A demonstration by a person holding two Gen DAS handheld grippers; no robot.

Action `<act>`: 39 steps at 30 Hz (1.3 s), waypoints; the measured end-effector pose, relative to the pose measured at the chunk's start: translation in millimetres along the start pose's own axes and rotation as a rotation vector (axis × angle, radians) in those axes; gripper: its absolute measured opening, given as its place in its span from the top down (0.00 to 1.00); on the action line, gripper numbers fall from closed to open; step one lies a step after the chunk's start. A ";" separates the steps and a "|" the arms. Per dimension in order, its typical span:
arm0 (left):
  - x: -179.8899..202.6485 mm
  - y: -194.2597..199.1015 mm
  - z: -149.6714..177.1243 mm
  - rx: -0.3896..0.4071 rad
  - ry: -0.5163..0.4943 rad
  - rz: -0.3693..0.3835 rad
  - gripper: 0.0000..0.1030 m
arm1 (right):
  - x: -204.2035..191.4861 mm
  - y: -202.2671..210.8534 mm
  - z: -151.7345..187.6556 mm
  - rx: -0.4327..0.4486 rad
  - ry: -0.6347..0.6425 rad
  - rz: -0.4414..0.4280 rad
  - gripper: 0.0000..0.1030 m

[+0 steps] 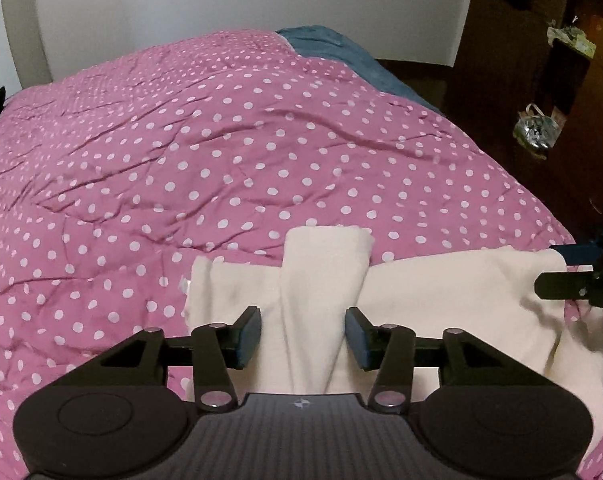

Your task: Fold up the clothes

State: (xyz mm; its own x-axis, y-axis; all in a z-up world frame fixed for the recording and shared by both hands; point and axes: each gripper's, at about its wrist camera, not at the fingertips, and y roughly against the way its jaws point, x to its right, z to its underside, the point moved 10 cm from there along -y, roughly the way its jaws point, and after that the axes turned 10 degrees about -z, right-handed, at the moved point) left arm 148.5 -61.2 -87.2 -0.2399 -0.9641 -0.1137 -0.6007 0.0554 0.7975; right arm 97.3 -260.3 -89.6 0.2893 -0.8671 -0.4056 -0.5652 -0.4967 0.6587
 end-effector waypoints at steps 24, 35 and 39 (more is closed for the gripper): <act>-40.3 51.5 -18.9 0.163 0.117 -0.037 0.93 | -4.5 4.8 -1.0 0.022 0.002 0.010 0.33; -158.7 103.9 3.1 0.240 0.325 -0.252 0.93 | -11.5 12.4 -4.7 0.043 0.011 0.007 0.33; -199.1 111.3 41.9 0.183 0.392 -0.343 0.93 | -13.7 14.8 -7.0 0.049 0.015 0.007 0.30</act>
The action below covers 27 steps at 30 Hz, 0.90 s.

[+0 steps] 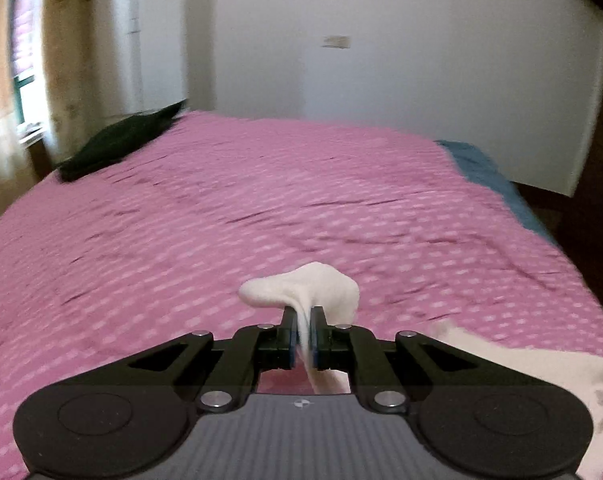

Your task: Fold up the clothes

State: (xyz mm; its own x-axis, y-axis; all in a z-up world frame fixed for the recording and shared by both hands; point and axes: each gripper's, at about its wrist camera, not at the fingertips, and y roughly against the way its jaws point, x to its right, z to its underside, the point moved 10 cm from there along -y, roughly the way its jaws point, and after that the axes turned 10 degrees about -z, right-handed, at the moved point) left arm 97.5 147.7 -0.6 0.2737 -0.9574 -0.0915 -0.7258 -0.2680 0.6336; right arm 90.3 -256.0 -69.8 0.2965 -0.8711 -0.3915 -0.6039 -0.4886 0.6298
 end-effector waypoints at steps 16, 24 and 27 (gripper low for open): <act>56.1 -30.2 17.9 -0.129 -0.089 0.154 0.44 | 18.2 -15.7 -3.1 -0.013 -0.098 -0.042 0.28; 157.9 -70.1 17.9 -0.236 -0.131 0.312 0.29 | 26.5 -33.9 2.5 -0.058 -0.172 -0.116 0.43; 179.2 -78.7 20.8 -0.249 -0.170 0.318 0.29 | 24.3 -36.2 3.6 -0.068 -0.172 -0.140 0.66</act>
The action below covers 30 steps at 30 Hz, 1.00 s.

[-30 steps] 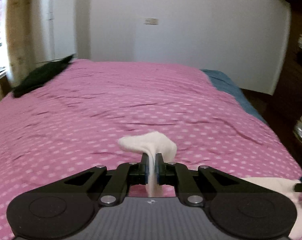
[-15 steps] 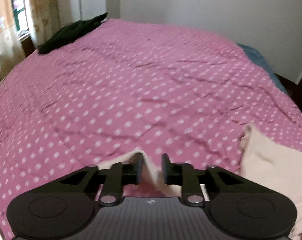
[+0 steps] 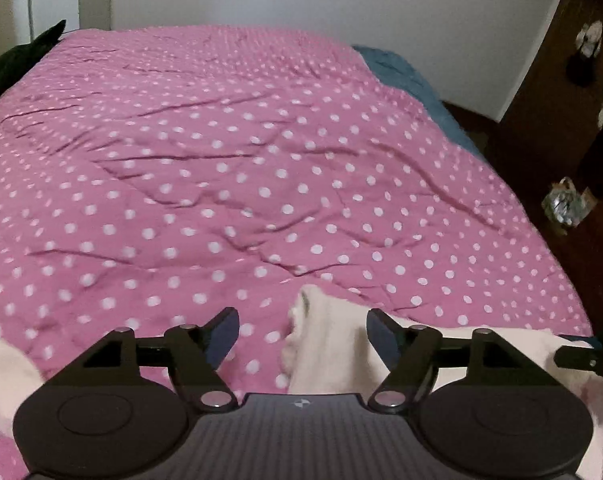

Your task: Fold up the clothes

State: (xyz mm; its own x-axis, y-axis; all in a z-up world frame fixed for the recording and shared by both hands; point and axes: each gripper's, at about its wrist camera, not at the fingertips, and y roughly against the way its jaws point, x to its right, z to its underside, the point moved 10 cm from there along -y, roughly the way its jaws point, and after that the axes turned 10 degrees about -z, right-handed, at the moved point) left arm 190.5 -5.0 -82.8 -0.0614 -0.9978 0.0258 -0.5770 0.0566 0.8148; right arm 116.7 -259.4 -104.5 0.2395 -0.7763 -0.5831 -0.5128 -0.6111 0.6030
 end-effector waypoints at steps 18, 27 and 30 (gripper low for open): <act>-27.9 100.6 18.3 0.250 -0.030 0.286 0.86 | -126.7 57.3 31.3 -0.003 0.495 -0.196 0.86; -54.4 129.4 87.9 0.282 -0.179 0.279 0.76 | -149.7 61.7 104.7 -0.251 0.687 -0.215 0.74; -62.5 136.7 88.4 0.302 -0.182 0.263 0.54 | -150.2 69.5 106.2 -0.259 0.660 -0.239 0.66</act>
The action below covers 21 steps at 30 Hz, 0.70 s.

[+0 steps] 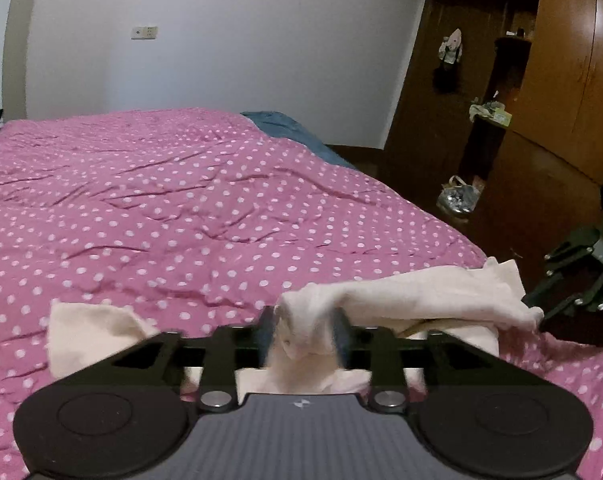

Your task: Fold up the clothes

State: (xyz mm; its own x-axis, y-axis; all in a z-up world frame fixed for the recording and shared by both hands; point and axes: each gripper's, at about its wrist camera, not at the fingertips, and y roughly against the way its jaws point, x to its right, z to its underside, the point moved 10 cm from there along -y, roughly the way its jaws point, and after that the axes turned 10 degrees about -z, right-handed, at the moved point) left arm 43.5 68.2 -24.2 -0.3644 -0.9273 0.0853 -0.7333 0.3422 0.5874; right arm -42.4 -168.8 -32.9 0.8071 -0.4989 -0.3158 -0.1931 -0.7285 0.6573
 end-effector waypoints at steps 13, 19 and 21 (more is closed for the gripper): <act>-16.6 -14.8 -31.5 -0.012 0.174 -0.030 0.19 | 65.4 26.7 -7.2 0.163 -0.299 0.171 0.63; -9.7 -27.7 -34.7 -0.012 0.195 -0.024 0.00 | 73.7 16.4 -2.9 0.153 -0.314 0.168 0.63; -9.8 -28.7 -35.8 -0.001 0.206 -0.019 0.00 | 70.4 14.3 -5.0 0.151 -0.291 0.184 0.72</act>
State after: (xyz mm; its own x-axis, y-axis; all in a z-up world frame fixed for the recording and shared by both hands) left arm 88.7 62.0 -13.1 -0.2253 -0.9449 0.2374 -0.7385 0.3245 0.5910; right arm 14.4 -212.0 -42.3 0.5628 -0.7249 -0.3972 -0.4182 -0.6642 0.6197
